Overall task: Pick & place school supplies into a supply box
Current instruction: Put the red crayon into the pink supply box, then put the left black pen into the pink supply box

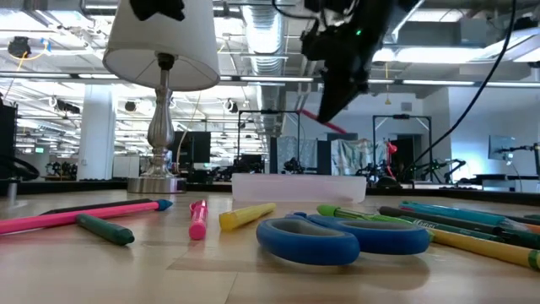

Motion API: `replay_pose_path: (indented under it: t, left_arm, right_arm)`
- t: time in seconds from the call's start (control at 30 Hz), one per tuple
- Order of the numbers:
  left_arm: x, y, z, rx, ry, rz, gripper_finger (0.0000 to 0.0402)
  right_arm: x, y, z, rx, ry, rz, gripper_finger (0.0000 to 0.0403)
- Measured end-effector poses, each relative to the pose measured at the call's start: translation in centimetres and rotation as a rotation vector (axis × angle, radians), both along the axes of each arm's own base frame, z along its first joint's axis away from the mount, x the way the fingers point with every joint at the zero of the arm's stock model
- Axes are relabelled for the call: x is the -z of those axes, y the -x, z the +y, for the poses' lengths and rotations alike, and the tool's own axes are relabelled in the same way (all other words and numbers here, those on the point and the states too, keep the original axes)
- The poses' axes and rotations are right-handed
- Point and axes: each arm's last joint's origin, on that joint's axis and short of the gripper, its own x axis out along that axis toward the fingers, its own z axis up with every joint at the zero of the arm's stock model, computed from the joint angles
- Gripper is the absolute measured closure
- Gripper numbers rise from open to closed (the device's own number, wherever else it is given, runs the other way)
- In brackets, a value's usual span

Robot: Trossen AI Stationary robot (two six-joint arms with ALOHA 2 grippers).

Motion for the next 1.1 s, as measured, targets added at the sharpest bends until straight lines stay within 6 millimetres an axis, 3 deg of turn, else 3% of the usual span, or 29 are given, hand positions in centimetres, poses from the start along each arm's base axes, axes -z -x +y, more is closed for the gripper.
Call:
replay_pose_path:
  t: [0.13,0.3,0.5,0.77,1.1]
  left_arm:
    - [1.5,0.4,-0.8,-0.023,0.043,-0.068,0.029]
    - [3.9,0.5,-1.9,-0.073,0.11,-0.083,0.029]
    - [5.4,0.5,-3.2,-0.142,0.123,-0.107,0.029]
    - [7.2,0.8,-3.7,-0.269,0.156,-0.12,0.029]
    - [10.5,0.8,-3.9,-0.395,0.297,-0.106,0.029]
  right_arm:
    - [0.6,-0.8,-3.0,-0.108,-0.001,-0.014,0.0402]
    - [2.2,-0.7,-6.1,-0.114,-0.105,0.026,0.0401]
    - [3.6,-0.6,-7.1,-0.113,-0.146,0.082,0.0395]
    - [3.6,-0.5,-8.1,-0.057,-0.171,0.054,0.037]
    - [3.6,0.2,-9.7,0.032,-0.199,0.058,0.0303]
